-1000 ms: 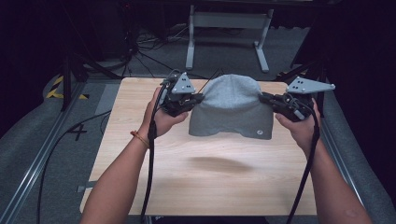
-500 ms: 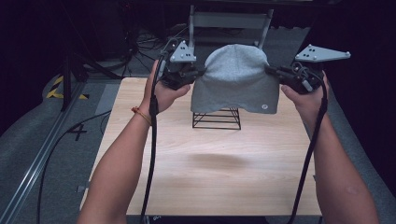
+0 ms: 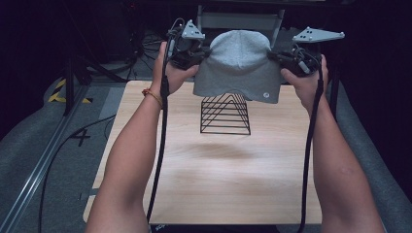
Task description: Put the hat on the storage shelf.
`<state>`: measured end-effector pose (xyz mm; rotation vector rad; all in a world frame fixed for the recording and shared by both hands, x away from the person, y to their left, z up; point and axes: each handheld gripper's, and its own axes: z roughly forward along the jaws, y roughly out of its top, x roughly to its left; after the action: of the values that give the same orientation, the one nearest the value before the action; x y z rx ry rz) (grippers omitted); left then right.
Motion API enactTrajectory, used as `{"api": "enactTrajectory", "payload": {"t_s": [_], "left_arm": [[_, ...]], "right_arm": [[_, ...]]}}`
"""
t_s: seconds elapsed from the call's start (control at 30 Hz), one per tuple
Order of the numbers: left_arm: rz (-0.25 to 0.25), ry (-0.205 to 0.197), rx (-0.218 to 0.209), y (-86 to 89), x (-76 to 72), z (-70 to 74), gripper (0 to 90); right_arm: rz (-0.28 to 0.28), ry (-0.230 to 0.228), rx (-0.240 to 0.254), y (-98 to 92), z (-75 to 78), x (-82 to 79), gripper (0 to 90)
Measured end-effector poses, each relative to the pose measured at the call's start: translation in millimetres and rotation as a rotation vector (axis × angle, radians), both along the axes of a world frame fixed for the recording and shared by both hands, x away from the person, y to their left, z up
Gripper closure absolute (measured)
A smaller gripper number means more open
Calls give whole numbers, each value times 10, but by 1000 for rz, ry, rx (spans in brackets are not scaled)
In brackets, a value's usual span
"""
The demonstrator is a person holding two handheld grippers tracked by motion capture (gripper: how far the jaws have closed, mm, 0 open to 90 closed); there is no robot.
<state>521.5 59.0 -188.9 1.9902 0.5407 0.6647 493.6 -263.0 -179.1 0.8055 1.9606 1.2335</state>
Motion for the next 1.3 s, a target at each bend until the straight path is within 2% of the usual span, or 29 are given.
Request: {"api": "enactTrajectory", "payload": {"t_s": [0.17,0.2,0.33,0.4,0.53,0.63,0.7,0.9,1.0,1.17,1.23,1.3], "left_arm": [[6,20,16,-23,113,-66,876],[8,32,-3,-14,134,-93,876],[13,31,12,12,162,-145,876],[14,47,-1,40,183,-192,876],[11,52,-22,62,188,-239,876],[-1,52,-34,81,146,-248,876],[-5,46,-33,94,117,-241,876],[-46,42,-59,143,-32,-208,876],[-52,34,-40,148,-74,-222,876],[-49,43,-79,209,-104,-245,876],[-56,40,-68,224,-125,-225,876],[-63,46,-77,236,-142,-227,875]], "right_arm": [[-4,26,1,5,-54,132,865],[-5,30,0,12,-71,146,864],[-1,39,4,8,-136,168,864],[2,47,6,6,-167,178,864],[10,55,7,23,-232,182,864],[20,58,5,35,-268,174,864],[38,53,20,21,-261,134,864],[55,40,19,-17,-221,25,864],[60,38,9,-5,-218,-27,864],[65,38,6,28,-228,-55,864],[67,34,1,37,-213,-58,864],[67,32,-9,48,-205,-69,864]]}}
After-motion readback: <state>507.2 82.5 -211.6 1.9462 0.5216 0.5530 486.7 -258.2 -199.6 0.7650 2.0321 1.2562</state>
